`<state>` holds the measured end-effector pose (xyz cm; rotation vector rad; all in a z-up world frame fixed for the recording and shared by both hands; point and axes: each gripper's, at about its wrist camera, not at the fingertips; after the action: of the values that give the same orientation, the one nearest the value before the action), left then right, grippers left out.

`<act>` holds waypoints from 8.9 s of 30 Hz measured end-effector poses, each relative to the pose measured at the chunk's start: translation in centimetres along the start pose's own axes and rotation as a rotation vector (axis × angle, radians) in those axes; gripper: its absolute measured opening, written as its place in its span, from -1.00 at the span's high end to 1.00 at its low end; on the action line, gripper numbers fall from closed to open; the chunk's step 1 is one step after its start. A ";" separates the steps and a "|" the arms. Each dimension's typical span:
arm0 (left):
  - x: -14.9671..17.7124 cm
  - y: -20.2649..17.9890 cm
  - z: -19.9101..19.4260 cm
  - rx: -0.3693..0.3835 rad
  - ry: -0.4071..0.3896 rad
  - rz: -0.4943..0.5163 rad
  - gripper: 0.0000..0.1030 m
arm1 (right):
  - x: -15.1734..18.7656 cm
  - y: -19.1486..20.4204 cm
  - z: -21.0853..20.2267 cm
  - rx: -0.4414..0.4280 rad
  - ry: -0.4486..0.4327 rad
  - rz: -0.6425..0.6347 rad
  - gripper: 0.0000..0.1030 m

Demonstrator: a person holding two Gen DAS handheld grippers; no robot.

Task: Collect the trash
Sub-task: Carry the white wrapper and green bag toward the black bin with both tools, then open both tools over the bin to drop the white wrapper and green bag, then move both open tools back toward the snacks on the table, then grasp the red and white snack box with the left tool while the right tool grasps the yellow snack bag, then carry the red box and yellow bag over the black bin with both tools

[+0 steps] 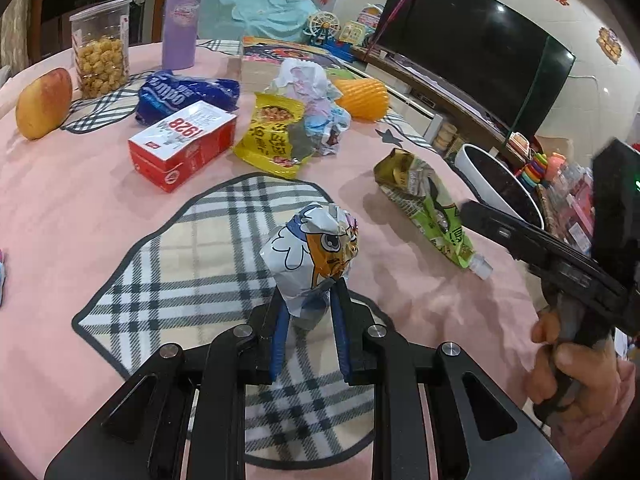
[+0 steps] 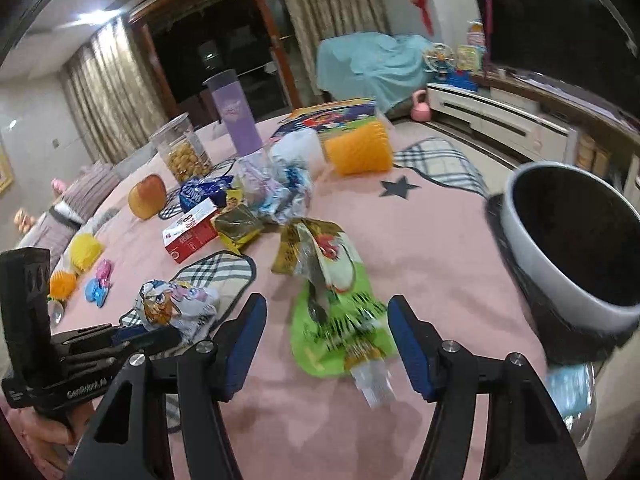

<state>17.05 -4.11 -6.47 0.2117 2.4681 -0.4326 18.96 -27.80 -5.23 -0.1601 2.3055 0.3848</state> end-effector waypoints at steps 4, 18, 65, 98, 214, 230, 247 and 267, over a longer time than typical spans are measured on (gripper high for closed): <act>-0.2 -0.3 0.0 0.005 0.005 0.006 0.63 | -0.1 -0.6 2.7 -0.009 0.061 0.026 0.51; -2.0 -4.8 1.4 0.083 0.017 0.071 0.63 | 0.5 -4.8 -2.7 -0.048 -0.025 0.167 0.86; -11.3 -24.9 10.7 0.207 0.116 0.403 0.63 | -1.5 -21.6 -9.6 0.155 -0.149 0.399 0.86; -12.0 -24.0 12.4 0.164 0.128 0.354 0.07 | -1.5 -24.1 -9.1 0.156 -0.161 0.494 -0.05; -2.0 -6.3 1.9 0.061 -0.024 0.199 -0.02 | 3.2 -7.4 -5.2 -0.077 -0.088 0.362 0.92; -2.5 -13.6 3.3 0.124 -0.003 0.300 -0.02 | 4.7 -12.9 -10.0 0.012 -0.159 0.424 0.92; -6.5 -19.1 5.9 0.136 -0.002 0.368 -0.02 | 2.5 -17.6 -12.3 0.092 -0.220 0.433 0.92; -10.2 -24.5 10.2 0.096 0.035 0.477 -0.03 | 0.6 -21.8 -10.7 0.153 -0.175 0.467 0.92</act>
<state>24.65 -31.06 -1.75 0.8303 2.3277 -0.3400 16.25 -51.91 -3.60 0.4775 2.1729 0.4319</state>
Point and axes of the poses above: each gripper's, at about its wrist camera, not at the fingertips, and z roughly the way its jaws point, y to its left, x to its underside, and after that the axes turned 2 degrees about y, right-handed
